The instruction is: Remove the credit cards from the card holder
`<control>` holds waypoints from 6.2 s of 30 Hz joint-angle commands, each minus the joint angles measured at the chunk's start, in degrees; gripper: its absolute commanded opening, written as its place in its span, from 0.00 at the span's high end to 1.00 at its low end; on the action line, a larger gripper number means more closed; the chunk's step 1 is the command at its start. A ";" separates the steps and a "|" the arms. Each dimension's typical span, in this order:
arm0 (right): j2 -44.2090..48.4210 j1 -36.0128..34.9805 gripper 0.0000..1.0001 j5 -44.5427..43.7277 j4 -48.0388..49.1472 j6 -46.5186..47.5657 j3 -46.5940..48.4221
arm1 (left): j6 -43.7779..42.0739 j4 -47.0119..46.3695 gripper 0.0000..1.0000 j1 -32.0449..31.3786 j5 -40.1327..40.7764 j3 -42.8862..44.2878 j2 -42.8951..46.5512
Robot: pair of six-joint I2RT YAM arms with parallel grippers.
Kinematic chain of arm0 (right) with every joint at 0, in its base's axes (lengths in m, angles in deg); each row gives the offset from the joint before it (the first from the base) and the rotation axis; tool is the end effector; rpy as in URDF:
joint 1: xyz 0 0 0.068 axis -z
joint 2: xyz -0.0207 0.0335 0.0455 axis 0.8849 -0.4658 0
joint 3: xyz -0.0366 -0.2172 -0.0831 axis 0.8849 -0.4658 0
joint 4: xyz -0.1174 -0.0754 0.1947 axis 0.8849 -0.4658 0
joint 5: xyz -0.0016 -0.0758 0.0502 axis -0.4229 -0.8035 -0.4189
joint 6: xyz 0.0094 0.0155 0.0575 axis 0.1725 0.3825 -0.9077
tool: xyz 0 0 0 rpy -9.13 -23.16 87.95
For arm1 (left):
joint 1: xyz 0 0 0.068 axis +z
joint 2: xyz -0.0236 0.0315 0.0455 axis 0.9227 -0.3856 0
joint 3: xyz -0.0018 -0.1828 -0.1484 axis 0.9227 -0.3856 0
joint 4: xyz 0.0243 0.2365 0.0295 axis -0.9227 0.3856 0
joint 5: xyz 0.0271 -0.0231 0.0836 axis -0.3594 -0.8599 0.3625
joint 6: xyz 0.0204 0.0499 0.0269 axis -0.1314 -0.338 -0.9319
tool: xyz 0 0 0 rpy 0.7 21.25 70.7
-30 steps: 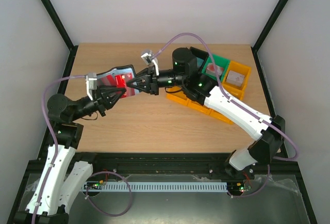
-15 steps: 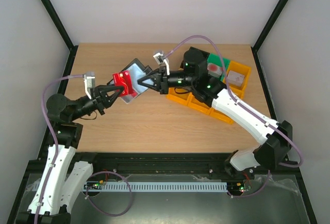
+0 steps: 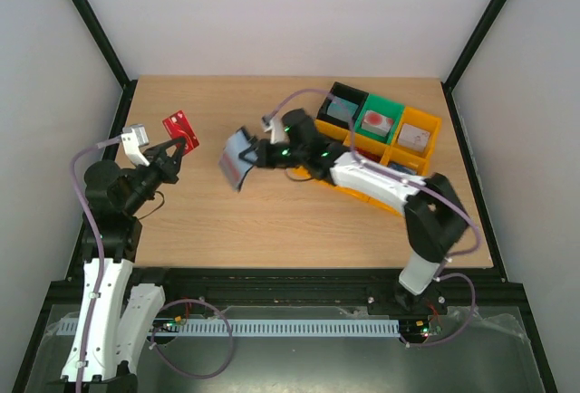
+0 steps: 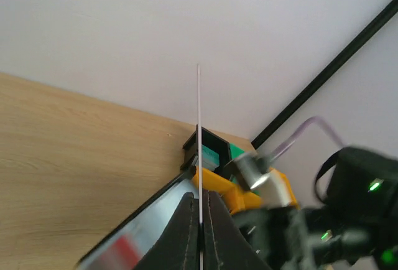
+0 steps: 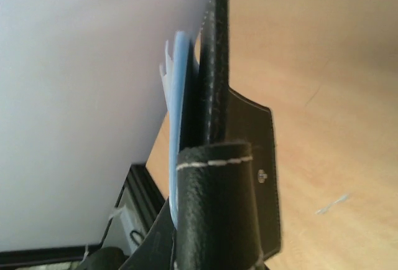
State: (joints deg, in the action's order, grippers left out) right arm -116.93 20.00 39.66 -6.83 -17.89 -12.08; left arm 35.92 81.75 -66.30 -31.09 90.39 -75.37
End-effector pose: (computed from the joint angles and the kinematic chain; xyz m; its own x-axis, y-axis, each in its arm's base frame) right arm 0.2555 0.2693 0.2703 -0.8316 -0.0531 -0.5528 -0.5406 0.3053 0.7839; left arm 0.1585 -0.0199 0.3313 -0.2372 -0.4703 -0.8500 0.4334 0.7319 -0.5259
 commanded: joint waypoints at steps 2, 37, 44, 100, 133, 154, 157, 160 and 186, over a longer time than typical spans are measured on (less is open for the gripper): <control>-9.96 -5.62 0.98 5.53 11.95 -13.50 1.69 | 1.52 1.24 0.98 0.40 2.35 0.09 0.45; 3.25 -10.19 0.54 8.41 49.55 -15.06 -1.49 | 18.40 -28.01 0.98 -0.39 -19.90 -0.51 -0.18; 2.71 -10.50 0.98 9.60 50.40 -16.40 -0.84 | 17.66 -27.26 0.98 -0.71 -20.08 -0.58 -0.28; 23.48 -9.20 0.47 -6.22 43.75 -10.45 -19.81 | 22.46 -36.26 0.98 -4.90 -26.16 -3.74 -2.49; 24.81 37.49 0.98 -16.12 -12.43 -10.01 -28.92 | 17.61 16.07 0.01 8.51 13.52 -23.78 3.22; 11.03 37.67 0.98 -18.85 -0.67 -13.74 -25.18 | 16.90 14.62 0.01 9.22 13.00 -24.80 3.66; 10.01 37.76 0.98 -22.60 -1.28 -14.02 -24.54 | 16.84 14.61 0.01 9.26 12.70 -24.97 3.71; 9.22 37.76 0.83 -25.65 -4.28 -13.00 -23.15 | 16.76 14.38 0.00 9.20 12.64 -25.05 3.97; -3.18 -1.45 0.39 -33.45 -28.17 13.77 1.76 | 20.85 6.80 0.00 6.94 7.35 -29.10 -1.89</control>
State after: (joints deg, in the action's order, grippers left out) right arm -111.82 26.63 9.73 -30.07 -8.41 -15.69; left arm 54.42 92.46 -58.06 -21.06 62.48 -75.17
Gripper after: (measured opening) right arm 0.583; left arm 0.995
